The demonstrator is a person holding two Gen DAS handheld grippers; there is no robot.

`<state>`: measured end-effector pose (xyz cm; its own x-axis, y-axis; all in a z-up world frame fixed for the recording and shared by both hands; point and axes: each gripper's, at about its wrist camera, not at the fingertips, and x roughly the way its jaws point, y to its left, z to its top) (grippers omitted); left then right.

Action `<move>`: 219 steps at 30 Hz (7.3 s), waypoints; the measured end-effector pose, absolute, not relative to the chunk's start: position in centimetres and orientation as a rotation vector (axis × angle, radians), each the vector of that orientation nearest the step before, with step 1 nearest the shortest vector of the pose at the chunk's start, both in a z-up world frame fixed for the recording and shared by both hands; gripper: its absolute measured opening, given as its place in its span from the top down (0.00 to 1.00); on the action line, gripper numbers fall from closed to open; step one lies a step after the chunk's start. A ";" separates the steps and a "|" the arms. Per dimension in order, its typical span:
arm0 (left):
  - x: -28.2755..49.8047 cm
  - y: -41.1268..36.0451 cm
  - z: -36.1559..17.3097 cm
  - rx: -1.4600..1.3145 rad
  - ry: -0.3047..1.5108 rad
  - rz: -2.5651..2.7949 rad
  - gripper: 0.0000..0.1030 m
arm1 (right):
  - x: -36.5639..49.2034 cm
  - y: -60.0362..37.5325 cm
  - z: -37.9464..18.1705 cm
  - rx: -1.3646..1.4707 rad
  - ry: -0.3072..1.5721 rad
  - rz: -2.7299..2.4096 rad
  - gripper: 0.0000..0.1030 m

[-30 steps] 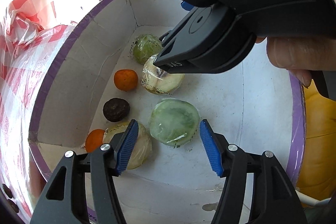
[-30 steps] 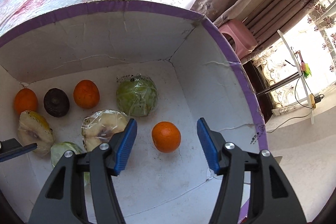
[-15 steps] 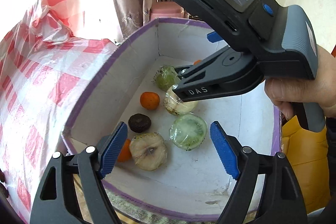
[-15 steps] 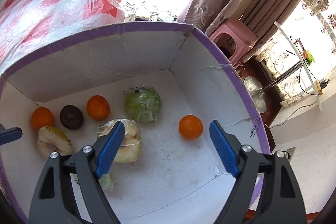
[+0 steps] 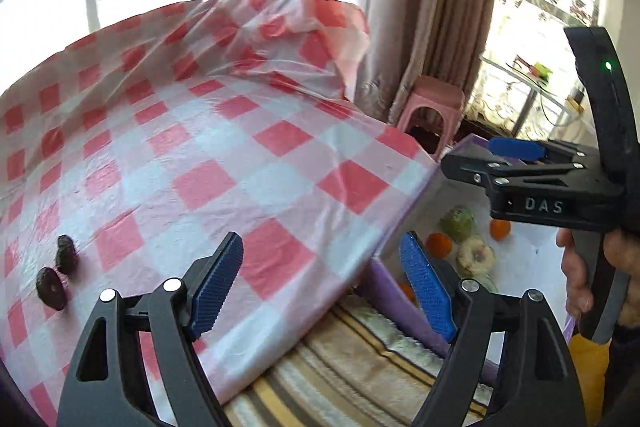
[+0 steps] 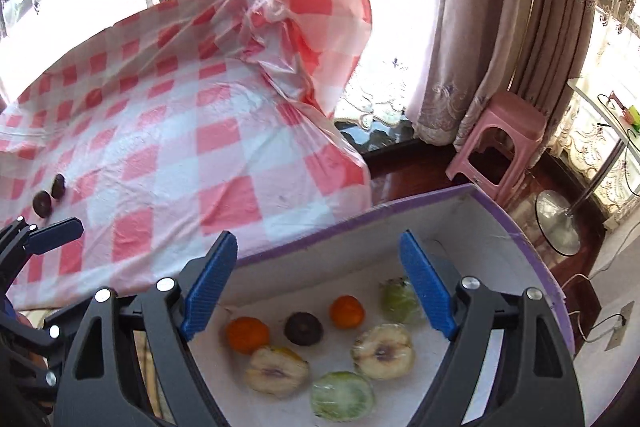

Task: Organize fruits
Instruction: 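Move both open tools back over the two dark fruits on the table, then grasp a dark round fruit with the left tool while the right tool grasps the other, then carry both dark fruits over the white box, then open both tools to drop the dark fruits into the box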

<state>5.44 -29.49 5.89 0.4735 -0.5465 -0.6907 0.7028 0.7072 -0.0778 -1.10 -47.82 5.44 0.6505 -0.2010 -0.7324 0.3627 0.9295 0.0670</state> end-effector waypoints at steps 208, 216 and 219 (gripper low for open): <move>-2.5 -47.0 -5.1 0.785 0.913 -0.864 0.62 | -7.4 -54.3 -6.0 -0.007 1.180 -0.529 0.61; -2.7 -47.0 -5.0 0.778 0.905 -0.858 0.61 | -7.7 -54.9 -5.4 0.009 1.161 -0.537 0.47; -2.7 -47.0 -4.9 0.777 0.901 -0.856 0.58 | -7.7 -54.9 -5.4 0.014 1.153 -0.544 0.44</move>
<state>-2.67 -46.99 -4.94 0.3561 -0.2888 -0.8887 0.8726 0.4429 0.2058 -7.73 -54.93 -5.38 0.2919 -0.4011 -0.8683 0.4155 0.8709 -0.2627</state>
